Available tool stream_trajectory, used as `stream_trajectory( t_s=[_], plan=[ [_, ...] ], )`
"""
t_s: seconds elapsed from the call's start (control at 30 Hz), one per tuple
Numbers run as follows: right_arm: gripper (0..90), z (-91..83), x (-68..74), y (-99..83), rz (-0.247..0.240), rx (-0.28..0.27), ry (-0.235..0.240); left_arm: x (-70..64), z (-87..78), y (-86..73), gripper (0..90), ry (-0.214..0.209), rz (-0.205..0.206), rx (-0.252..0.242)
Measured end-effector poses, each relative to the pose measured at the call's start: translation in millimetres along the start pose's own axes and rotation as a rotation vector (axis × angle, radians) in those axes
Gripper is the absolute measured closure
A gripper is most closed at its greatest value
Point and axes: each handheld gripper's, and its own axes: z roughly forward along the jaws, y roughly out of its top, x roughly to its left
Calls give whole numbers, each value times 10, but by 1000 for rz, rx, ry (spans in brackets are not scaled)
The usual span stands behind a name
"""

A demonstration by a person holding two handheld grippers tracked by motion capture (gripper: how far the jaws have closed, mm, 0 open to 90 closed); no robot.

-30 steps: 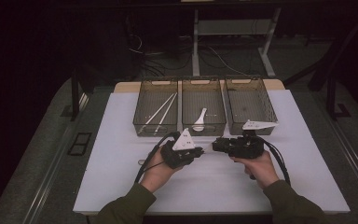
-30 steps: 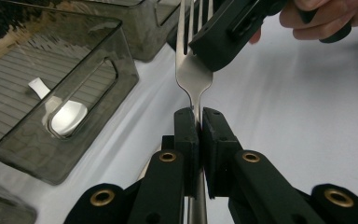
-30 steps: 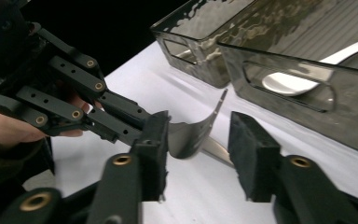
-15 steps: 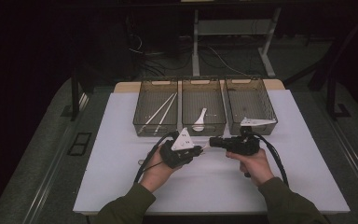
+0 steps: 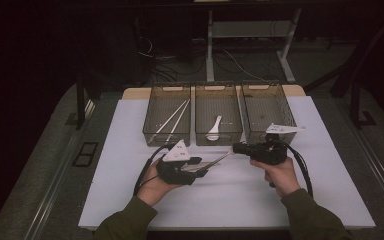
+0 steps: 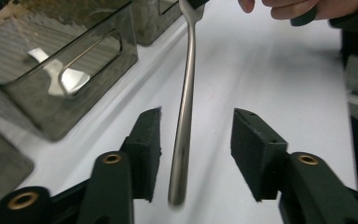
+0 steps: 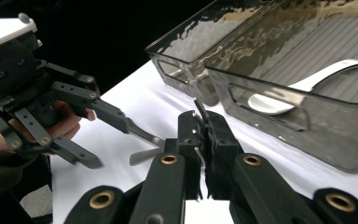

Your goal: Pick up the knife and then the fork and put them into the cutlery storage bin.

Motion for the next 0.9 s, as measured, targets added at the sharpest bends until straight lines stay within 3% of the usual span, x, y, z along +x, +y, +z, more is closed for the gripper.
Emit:
stream_trajectory(
  t_s=[0.37,0.53,0.8,0.9],
  plan=[
    [857,-343,-128,123,-3,-64,-75,75,-298,-363,312,25,-55,-20],
    [857,-554,-220,237,-15,-106,-140,91,-397,-514,231,49,-79,-16],
    [857,-901,-402,382,-9,-182,-241,105,-486,-597,116,93,-110,-40],
    [857,-1036,-475,410,4,-214,-278,109,-490,-623,51,91,-122,-31]
  ],
)
